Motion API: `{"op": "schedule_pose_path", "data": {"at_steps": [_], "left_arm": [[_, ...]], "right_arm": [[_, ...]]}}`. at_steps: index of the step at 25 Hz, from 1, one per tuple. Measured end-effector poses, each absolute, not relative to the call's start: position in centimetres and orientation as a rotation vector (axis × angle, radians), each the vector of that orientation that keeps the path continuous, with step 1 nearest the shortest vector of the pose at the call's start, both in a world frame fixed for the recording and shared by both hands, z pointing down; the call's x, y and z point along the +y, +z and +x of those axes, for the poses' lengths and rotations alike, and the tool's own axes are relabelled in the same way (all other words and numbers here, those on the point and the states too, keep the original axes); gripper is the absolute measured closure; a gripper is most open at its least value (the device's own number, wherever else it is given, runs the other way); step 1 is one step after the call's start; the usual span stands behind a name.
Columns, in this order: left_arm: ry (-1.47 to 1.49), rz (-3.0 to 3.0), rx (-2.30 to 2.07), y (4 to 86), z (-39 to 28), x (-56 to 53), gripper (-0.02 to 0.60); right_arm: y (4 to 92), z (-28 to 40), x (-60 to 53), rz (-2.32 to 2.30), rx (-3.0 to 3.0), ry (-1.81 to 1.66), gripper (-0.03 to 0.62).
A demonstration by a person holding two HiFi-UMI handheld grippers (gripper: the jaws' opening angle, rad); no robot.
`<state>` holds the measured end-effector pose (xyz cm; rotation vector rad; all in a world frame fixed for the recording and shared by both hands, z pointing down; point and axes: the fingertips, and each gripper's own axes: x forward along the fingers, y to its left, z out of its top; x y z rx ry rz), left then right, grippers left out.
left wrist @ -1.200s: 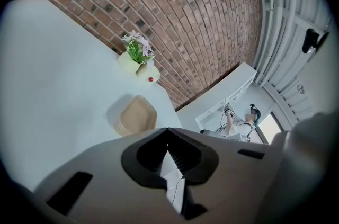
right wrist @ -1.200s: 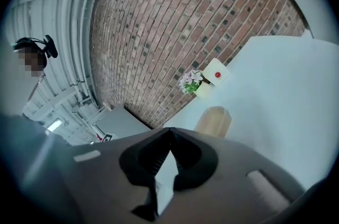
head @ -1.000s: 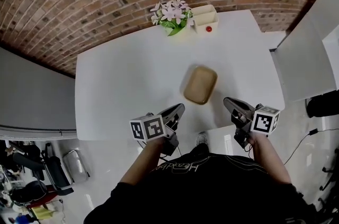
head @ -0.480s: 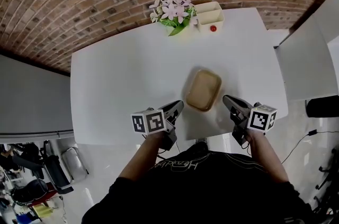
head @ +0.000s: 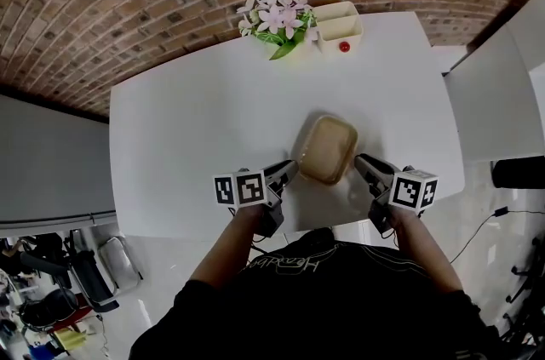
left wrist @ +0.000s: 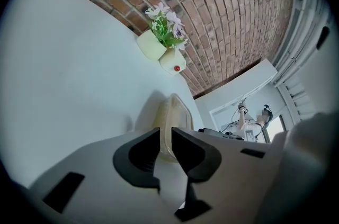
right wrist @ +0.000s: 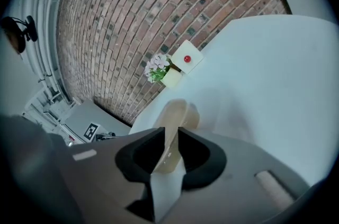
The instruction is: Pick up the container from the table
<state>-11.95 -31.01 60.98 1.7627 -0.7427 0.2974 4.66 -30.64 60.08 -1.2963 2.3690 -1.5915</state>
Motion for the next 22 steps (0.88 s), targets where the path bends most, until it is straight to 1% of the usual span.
{"op": "schedule_pose_path", "data": {"at_steps": [1,4,5,6,7,8,15,19,21,22], "left_arm": [[0.307,1.763,-0.740,61.2,-11.8,-31.1,0.531],[0.323,1.756,-0.736,61.6,-11.6,-31.3,0.522],[0.326,1.755,-0.726,61.7,-11.5,-31.4,0.509],[0.328,1.754,-0.715,61.7,-11.3,-31.4,0.509],[0.331,1.753,-0.707,61.8,-11.1,-31.4,0.490],[0.335,1.750,-0.706,62.0,-11.1,-31.5,0.486],[0.336,1.691,-0.702,63.0,-11.2,-31.6,0.486],[0.316,1.671,-0.682,63.0,-11.1,-31.8,0.488],[0.321,1.669,-0.679,63.0,-11.0,-31.8,0.489],[0.323,1.670,-0.682,63.0,-11.0,-31.8,0.489]], "right_arm": [[60.3,4.6,-30.7,-1.300,2.363,-1.603,0.514],[60.6,3.9,-30.9,-1.262,2.336,-1.637,0.505],[60.7,3.8,-30.9,-1.258,2.329,-1.645,0.491],[61.0,3.9,-31.0,-1.274,2.323,-1.654,0.485],[61.4,4.1,-31.0,-1.298,2.312,-1.664,0.485],[61.7,4.1,-31.0,-1.311,2.295,-1.678,0.485],[62.2,2.6,-31.1,-1.219,2.161,-1.787,0.485],[62.8,2.9,-31.2,-1.221,2.050,-1.827,0.487],[62.7,2.9,-31.1,-1.219,2.046,-1.829,0.496],[62.6,2.8,-31.2,-1.219,2.056,-1.824,0.513]]}}
